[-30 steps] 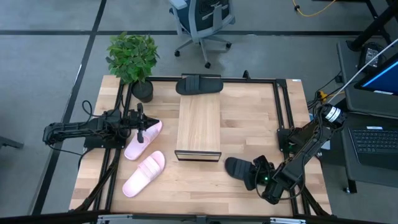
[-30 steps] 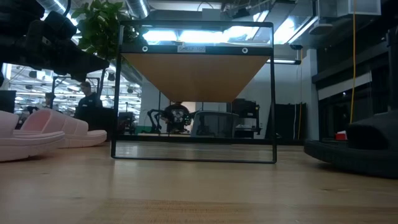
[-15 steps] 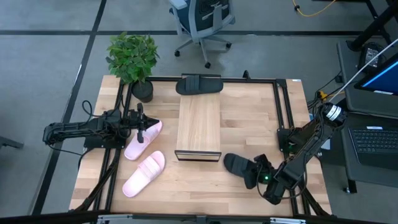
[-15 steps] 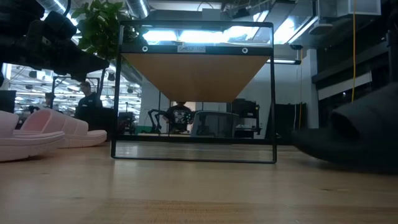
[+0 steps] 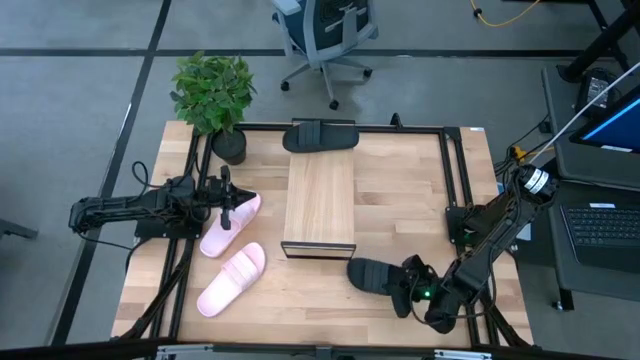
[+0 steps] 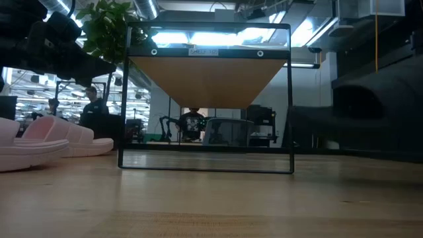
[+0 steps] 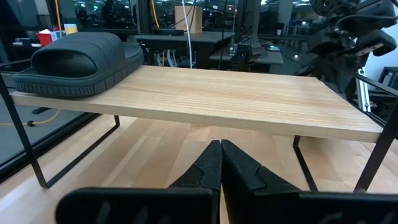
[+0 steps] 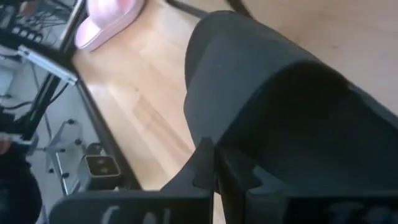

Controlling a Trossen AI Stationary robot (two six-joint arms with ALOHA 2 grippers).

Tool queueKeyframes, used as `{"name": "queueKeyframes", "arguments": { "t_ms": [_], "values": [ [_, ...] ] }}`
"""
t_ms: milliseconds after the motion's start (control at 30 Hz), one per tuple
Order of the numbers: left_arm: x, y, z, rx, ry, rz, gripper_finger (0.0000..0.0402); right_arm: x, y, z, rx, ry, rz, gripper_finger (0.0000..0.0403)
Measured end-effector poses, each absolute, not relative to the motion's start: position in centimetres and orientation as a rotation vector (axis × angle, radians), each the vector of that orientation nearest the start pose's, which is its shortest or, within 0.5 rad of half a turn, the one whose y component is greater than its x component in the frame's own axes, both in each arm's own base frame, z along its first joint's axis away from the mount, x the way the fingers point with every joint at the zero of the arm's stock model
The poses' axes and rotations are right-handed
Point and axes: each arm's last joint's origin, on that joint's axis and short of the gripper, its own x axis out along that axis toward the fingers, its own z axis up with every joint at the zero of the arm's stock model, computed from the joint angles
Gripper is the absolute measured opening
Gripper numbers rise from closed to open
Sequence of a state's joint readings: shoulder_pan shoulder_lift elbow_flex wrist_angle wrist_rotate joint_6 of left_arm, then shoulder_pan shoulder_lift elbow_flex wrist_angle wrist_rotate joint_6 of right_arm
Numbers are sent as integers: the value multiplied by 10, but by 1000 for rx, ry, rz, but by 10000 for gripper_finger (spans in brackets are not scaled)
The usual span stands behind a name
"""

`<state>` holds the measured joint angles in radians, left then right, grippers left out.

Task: Pick and place slides into the shelf
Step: Put the black slide on the shelf

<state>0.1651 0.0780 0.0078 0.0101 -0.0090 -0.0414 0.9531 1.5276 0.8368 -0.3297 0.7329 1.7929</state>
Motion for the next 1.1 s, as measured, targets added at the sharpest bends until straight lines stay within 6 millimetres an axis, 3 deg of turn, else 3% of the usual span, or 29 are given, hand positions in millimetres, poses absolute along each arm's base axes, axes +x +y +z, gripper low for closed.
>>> {"name": "queueKeyframes", "arguments": {
  "t_ms": [400,733,867,1100],
  "values": [
    [100,17,161,-47,56,176,0,187,233,193,898,554,-213,6],
    [101,17,161,-56,56,176,0,200,234,211,780,405,-110,6],
    [101,17,161,-57,55,175,0,207,232,231,706,346,-106,6],
    [100,17,161,-58,55,176,0,215,229,288,571,310,-82,6]
  ]
}}
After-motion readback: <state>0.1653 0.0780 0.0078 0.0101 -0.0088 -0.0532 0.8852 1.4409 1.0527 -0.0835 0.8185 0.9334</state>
